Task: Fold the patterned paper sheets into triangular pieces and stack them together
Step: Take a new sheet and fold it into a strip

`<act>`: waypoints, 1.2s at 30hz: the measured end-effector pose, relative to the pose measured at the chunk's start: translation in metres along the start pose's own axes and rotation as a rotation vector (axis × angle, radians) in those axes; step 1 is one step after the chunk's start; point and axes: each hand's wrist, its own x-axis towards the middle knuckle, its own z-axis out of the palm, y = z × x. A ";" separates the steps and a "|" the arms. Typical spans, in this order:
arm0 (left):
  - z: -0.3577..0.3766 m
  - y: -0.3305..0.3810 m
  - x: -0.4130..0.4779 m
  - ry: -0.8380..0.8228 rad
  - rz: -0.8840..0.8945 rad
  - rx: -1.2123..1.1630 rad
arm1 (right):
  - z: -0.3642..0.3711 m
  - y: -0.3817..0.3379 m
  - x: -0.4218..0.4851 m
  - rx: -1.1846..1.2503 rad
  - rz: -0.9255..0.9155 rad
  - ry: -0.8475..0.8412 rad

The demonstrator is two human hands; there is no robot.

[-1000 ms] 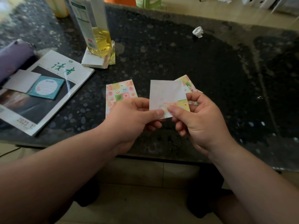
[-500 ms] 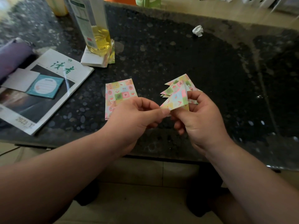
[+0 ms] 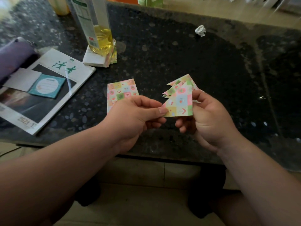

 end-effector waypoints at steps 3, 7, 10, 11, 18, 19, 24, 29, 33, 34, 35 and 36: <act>-0.003 -0.002 0.004 0.054 0.000 0.051 | 0.000 -0.001 -0.001 0.024 0.035 -0.012; -0.007 -0.005 0.010 0.147 0.007 0.098 | 0.002 -0.005 0.000 0.252 0.199 -0.042; -0.007 -0.005 0.011 0.173 0.029 0.136 | 0.000 -0.004 0.001 0.217 0.214 -0.101; -0.005 -0.005 0.010 0.177 0.032 0.150 | 0.000 -0.003 0.001 0.144 0.198 -0.104; -0.005 -0.006 0.010 0.174 0.007 0.129 | -0.001 -0.001 0.001 -0.063 0.258 -0.039; -0.005 -0.006 0.010 0.162 -0.007 0.109 | -0.001 -0.003 0.001 -0.061 0.252 -0.042; -0.010 0.004 0.008 0.056 -0.112 0.005 | -0.006 -0.009 0.001 -0.051 0.235 -0.056; -0.017 0.016 0.003 -0.083 -0.177 0.186 | -0.011 -0.017 -0.001 -0.059 0.219 -0.123; -0.016 0.016 0.002 -0.167 -0.216 0.276 | -0.012 -0.016 -0.002 -0.076 0.199 -0.130; -0.015 0.016 0.002 -0.188 -0.227 0.292 | -0.012 -0.016 -0.002 -0.085 0.190 -0.126; -0.014 0.016 0.001 -0.213 -0.239 0.310 | -0.012 -0.015 -0.001 -0.094 0.182 -0.121; -0.014 0.016 0.001 -0.242 -0.250 0.325 | -0.012 -0.016 -0.002 -0.104 0.177 -0.116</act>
